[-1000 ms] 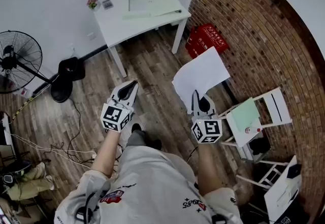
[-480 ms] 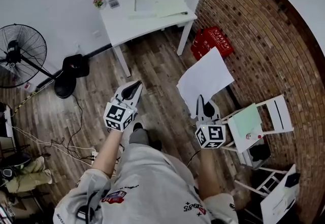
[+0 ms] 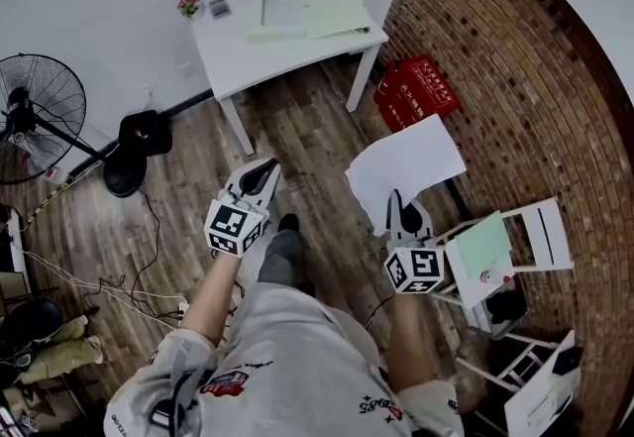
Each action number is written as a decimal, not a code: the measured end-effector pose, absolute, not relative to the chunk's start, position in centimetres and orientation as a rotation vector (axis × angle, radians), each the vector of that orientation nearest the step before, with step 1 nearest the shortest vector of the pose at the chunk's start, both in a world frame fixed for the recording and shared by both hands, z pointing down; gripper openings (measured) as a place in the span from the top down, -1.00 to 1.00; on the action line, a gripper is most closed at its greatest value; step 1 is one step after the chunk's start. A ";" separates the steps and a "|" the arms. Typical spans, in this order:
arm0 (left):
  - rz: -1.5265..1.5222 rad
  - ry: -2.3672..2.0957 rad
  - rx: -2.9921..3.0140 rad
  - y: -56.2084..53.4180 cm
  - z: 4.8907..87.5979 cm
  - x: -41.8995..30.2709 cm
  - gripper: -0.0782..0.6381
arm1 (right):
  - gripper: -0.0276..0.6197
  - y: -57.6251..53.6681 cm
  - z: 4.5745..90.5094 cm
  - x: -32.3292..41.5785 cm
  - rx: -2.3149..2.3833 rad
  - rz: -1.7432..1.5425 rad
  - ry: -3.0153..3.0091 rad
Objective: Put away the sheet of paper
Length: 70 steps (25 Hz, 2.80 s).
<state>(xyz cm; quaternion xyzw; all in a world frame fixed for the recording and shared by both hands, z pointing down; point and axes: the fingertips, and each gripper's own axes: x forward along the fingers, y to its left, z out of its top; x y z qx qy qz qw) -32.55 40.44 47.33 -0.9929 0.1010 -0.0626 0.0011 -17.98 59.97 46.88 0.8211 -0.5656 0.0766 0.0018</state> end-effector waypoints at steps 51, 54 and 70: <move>-0.250 0.882 -3.089 -11.5 46.1 -0.3 0.69 | 0.92 -1.1 45.0 20.8 2.113 0.322 -2.269; -0.268 0.983 -3.053 -14.0 45.8 1.2 0.69 | 0.92 -5.1 45.1 23.1 2.048 0.342 -2.342; -0.292 1.192 -2.977 -20.2 46.2 2.5 0.69 | 0.92 -16.8 45.6 25.1 1.845 0.334 -2.522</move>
